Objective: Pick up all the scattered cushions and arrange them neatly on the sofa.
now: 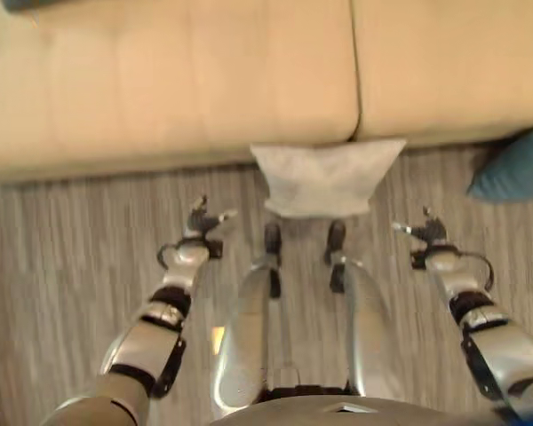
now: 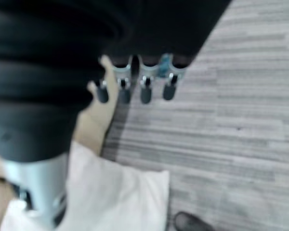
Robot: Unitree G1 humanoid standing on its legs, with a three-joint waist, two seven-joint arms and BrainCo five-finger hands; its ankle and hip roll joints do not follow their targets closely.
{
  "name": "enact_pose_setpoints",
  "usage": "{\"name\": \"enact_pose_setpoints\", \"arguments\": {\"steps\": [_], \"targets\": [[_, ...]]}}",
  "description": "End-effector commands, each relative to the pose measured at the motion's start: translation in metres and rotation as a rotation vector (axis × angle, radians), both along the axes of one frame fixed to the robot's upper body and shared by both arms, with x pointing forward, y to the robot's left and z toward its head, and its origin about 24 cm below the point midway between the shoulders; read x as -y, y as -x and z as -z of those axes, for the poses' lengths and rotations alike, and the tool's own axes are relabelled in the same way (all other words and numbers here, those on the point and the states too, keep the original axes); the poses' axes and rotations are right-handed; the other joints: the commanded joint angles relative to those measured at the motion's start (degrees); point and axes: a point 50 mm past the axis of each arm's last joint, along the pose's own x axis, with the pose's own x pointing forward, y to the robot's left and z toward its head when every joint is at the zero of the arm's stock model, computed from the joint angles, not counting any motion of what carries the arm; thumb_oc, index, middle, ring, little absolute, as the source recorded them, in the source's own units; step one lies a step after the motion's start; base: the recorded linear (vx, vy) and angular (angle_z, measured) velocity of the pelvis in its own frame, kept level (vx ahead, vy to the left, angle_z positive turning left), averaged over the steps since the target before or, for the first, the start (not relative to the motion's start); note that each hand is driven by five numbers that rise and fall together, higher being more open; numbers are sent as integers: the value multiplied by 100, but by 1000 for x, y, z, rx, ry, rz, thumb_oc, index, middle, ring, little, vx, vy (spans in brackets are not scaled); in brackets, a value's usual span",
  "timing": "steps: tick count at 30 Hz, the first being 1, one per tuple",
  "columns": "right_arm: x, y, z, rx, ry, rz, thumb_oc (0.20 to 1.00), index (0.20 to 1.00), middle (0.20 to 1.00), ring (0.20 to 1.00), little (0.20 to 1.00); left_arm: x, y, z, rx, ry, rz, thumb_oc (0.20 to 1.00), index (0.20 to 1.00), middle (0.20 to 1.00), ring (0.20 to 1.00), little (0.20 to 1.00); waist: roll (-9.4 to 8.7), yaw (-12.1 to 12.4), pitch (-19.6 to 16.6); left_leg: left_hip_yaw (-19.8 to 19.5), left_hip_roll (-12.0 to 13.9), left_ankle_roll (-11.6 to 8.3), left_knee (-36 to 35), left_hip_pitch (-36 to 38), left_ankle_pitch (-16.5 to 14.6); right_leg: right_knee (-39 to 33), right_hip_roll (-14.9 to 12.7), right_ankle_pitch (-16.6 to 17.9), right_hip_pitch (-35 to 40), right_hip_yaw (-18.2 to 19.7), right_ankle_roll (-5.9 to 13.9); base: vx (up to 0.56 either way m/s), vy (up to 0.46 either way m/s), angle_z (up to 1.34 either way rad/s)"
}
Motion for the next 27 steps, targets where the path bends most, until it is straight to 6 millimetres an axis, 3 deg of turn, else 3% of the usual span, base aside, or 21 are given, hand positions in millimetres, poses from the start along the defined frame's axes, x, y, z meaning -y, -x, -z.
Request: {"name": "enact_pose_setpoints", "arguments": {"steps": [1, 3, 5, 7, 8, 19, 27], "targets": [[14, 16, 7, 59, -9, 126, 1000, 1000, 1000, 1000, 1000, -5, 14, 11, 27, 52, -95, 1000, 1000, 1000, 1000, 1000, 36, -125, -997, -332, 295, -420, 102, -623, -199, -16, -301, -163, -451, 252, 519, -160, -55, -4], [15, 5, -9, 123, -16, 141, 1000, 1000, 1000, 1000, 1000, 0, 4, -2, 69, 57, -84, 1000, 1000, 1000, 1000, 1000, 64, -148, -988, -370, 308, -421, 297, -1050, -211, 182, -308, -208, -858, 303, 504, -57, -41, 0], [12, -12, -40, 241, -28, 160, 1000, 1000, 1000, 1000, 1000, 5, -14, -32, 171, 73, -80, 1000, 1000, 1000, 1000, 1000, 82, -205, -956, -460, 329, -410, 593, -1769, -262, 533, -305, -273, -1593, 402, 497, -9, -63, -1], [12, -16, -48, 266, -27, 166, 1000, 1000, 1000, 1000, 1000, 6, -18, -39, 196, 77, -77, 1000, 1000, 1000, 1000, 1000, 92, -216, -978, -474, 324, -404, 684, -1961, -280, 587, -300, -291, -1757, 421, 498, 27, -27, -2], [10, -23, -63, 330, -44, 171, 1000, 1000, 1000, 1000, 1000, 10, -26, -58, 258, 82, -69, 1000, 1000, 1000, 1000, 1000, 113, -268, -959, -526, 330, -377, 826, -2340, -317, 775, -286, -325, -2148, 471, 504, 33, -18, 1], [11, -33, -98, 470, -125, 156, 1000, 1000, 1000, 1000, 1000, 16, -42, -105, 404, 108, -30, 1000, 1000, 1000, 1000, 1000, 154, -308, -1062, -571, 220, -350, 1212, -3259, -372, 1271, -279, -413, -3137, 572, 529, 3, -5, 1], [6, -46, -144, 592, -131, 74, 1000, 1000, 1000, 1000, 1000, 19, -51, -137, 483, 111, 7, 1000, 1000, 1000, 1000, 1000, 164, -287, -992, -624, 208, -347, 1606, -3943, -398, 1721, -279, -441, -3892, 654, 562, 21, -27, 1]]}}
